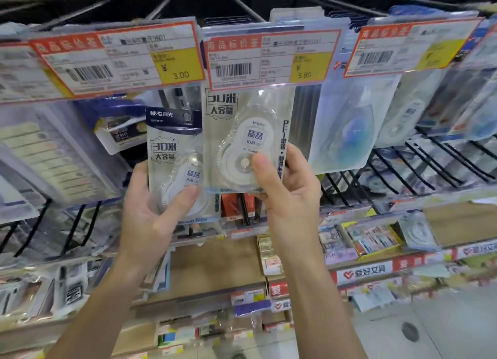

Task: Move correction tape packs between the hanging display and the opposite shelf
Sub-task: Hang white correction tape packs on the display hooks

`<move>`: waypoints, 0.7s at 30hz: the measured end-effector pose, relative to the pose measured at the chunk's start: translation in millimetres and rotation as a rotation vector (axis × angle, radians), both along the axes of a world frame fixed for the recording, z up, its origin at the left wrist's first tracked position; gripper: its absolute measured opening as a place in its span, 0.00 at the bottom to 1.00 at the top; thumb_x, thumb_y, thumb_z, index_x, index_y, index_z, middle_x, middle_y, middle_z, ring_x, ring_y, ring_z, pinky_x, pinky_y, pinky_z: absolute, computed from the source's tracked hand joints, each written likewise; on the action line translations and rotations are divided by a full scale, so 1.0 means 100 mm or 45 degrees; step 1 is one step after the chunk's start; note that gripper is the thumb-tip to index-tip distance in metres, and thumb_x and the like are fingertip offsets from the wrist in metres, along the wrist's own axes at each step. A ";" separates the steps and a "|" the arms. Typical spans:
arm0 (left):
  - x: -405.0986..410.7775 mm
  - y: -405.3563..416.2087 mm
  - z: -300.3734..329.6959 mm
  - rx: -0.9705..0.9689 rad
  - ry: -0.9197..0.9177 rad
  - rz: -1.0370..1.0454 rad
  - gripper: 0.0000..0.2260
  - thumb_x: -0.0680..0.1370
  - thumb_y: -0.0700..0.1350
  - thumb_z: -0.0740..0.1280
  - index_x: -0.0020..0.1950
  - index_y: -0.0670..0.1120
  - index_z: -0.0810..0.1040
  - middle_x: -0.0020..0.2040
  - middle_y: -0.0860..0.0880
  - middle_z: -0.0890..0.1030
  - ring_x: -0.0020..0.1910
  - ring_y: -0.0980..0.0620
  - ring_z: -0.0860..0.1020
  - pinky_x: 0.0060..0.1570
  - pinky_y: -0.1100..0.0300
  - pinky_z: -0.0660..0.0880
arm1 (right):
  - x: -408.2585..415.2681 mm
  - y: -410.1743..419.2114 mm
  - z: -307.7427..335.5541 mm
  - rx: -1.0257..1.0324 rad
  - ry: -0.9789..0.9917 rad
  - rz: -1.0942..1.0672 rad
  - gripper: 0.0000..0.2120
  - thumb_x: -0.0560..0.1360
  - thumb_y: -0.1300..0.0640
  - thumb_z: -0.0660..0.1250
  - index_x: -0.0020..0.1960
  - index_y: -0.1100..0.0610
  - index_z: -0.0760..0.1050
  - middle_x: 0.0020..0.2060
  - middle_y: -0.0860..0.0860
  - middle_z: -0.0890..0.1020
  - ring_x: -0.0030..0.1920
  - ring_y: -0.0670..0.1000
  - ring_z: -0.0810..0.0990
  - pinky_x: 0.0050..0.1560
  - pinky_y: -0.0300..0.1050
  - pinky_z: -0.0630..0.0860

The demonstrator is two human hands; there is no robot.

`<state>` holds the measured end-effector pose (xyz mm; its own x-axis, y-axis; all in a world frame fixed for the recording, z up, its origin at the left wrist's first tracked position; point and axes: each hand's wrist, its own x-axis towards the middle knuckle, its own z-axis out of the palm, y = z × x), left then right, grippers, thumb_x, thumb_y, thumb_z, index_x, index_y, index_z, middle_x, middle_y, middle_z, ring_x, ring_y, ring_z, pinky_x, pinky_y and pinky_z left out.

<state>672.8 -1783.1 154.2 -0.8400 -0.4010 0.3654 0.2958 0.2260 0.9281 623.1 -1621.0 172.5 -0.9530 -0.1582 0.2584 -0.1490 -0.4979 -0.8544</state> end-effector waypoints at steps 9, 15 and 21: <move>-0.07 -0.08 0.00 -0.019 0.088 0.033 0.21 0.74 0.43 0.71 0.64 0.55 0.70 0.57 0.52 0.83 0.58 0.49 0.82 0.57 0.55 0.80 | 0.01 0.01 -0.10 0.057 0.064 -0.099 0.13 0.76 0.55 0.69 0.59 0.57 0.79 0.52 0.54 0.86 0.53 0.54 0.85 0.53 0.46 0.81; -0.06 -0.11 -0.01 -0.061 0.099 0.046 0.19 0.74 0.43 0.71 0.63 0.54 0.70 0.54 0.57 0.83 0.54 0.55 0.82 0.52 0.63 0.79 | 0.02 0.00 -0.23 0.018 0.023 -0.095 0.11 0.76 0.56 0.70 0.58 0.56 0.79 0.51 0.53 0.86 0.52 0.53 0.85 0.52 0.45 0.81; -0.06 -0.16 -0.02 -0.047 0.113 0.054 0.19 0.75 0.43 0.73 0.62 0.55 0.70 0.54 0.56 0.83 0.55 0.54 0.82 0.52 0.63 0.79 | 0.00 0.01 -0.32 0.077 0.014 -0.135 0.11 0.76 0.57 0.70 0.58 0.54 0.79 0.52 0.53 0.86 0.54 0.55 0.85 0.54 0.48 0.81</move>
